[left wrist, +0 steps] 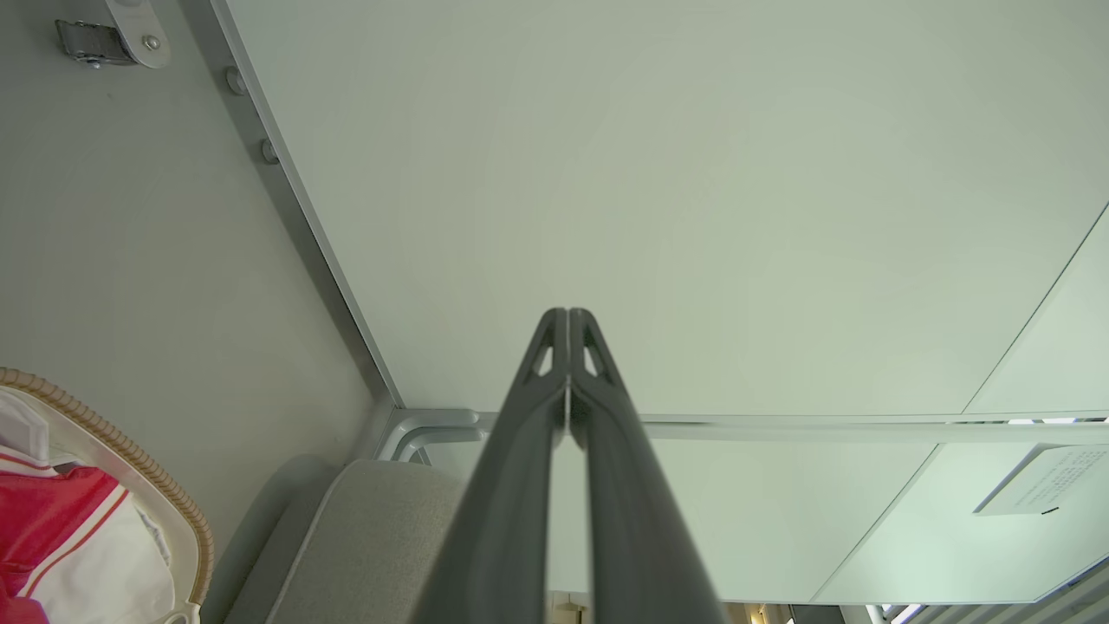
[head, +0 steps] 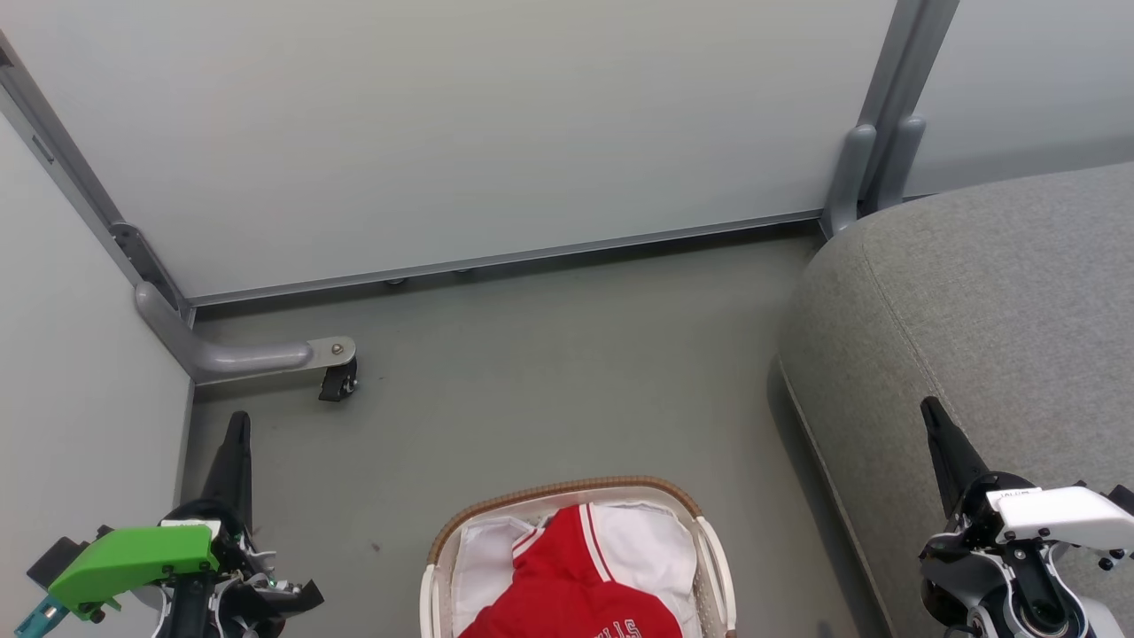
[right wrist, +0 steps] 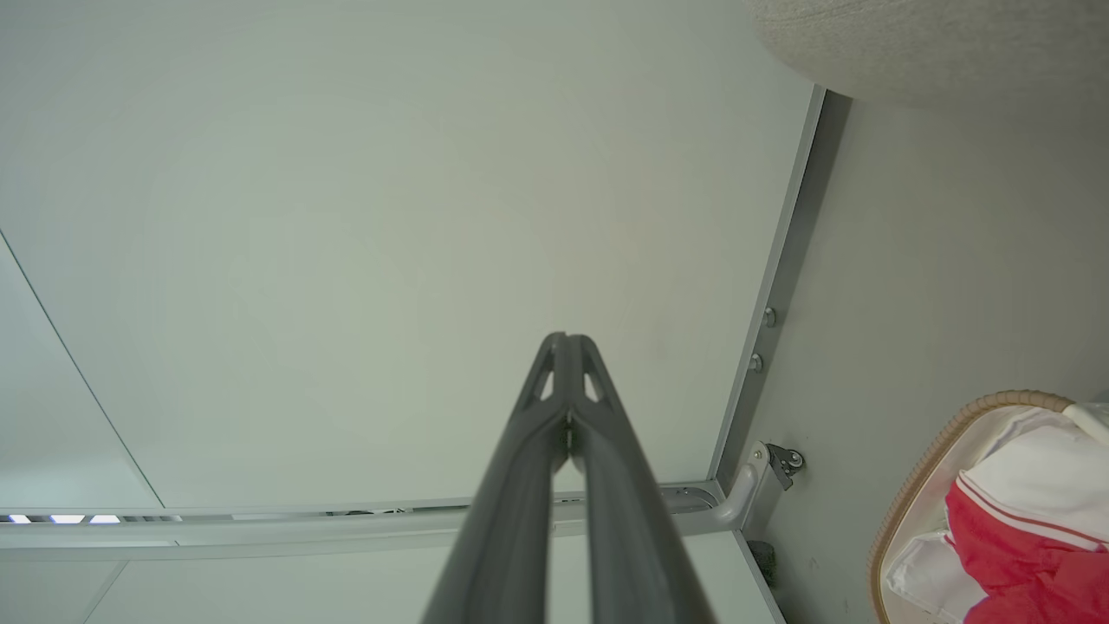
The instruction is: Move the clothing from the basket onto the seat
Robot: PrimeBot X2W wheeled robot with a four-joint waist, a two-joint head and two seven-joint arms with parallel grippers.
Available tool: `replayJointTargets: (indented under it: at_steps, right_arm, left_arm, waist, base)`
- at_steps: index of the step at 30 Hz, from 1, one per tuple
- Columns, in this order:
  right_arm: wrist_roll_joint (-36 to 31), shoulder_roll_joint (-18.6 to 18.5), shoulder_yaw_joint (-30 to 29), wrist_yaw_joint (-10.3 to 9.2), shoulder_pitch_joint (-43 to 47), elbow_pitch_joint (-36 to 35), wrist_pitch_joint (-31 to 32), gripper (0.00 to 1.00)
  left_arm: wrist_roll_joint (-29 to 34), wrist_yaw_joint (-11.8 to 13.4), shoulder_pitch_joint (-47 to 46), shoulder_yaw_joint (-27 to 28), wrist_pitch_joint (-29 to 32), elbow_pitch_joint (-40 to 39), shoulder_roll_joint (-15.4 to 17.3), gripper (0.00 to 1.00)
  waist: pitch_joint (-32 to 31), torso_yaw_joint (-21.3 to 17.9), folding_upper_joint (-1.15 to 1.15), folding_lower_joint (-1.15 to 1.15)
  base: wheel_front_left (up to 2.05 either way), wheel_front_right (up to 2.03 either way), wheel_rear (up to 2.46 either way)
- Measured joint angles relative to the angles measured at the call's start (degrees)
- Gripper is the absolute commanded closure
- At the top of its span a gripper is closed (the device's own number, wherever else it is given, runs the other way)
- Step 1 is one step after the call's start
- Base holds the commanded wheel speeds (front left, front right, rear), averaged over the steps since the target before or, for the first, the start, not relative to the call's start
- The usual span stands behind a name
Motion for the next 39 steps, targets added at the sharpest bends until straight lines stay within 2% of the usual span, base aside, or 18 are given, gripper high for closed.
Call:
replayJointTargets:
  at_steps: [39]
  right_arm:
    - [0.0, 0.0, 0.0, 0.00, 0.0, 0.0, 0.0, 1.00]
  left_arm:
    - [0.0, 0.0, 0.0, 0.0, 0.0, 0.0, 0.0, 1.00]
  waist:
    - [0.0, 0.0, 0.00, 0.00]
  base:
    - [0.00, 0.00, 0.00]
